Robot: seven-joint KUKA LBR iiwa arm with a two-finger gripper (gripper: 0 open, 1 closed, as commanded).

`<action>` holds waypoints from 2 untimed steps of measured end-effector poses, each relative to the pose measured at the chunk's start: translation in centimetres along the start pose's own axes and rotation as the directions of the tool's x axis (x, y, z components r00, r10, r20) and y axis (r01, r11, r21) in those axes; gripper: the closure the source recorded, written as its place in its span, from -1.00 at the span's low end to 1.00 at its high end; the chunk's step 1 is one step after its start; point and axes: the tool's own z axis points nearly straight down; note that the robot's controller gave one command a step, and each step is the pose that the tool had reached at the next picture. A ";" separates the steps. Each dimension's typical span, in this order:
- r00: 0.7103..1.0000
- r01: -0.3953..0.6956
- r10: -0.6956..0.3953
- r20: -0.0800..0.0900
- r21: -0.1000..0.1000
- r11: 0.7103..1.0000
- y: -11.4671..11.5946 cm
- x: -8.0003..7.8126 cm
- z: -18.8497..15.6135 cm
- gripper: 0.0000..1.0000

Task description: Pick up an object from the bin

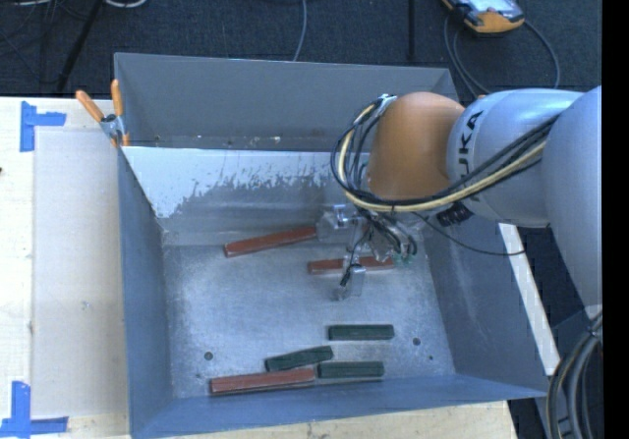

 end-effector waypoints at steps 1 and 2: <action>0.996 -0.091 0.091 0.000 0.001 0.996 -2.3 0.1 0.5 1.00; 0.996 -0.091 0.091 0.000 0.001 0.996 -2.3 0.1 0.5 1.00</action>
Offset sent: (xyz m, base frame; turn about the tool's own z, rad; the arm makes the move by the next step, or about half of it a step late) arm 0.0000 0.0000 0.0000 0.0000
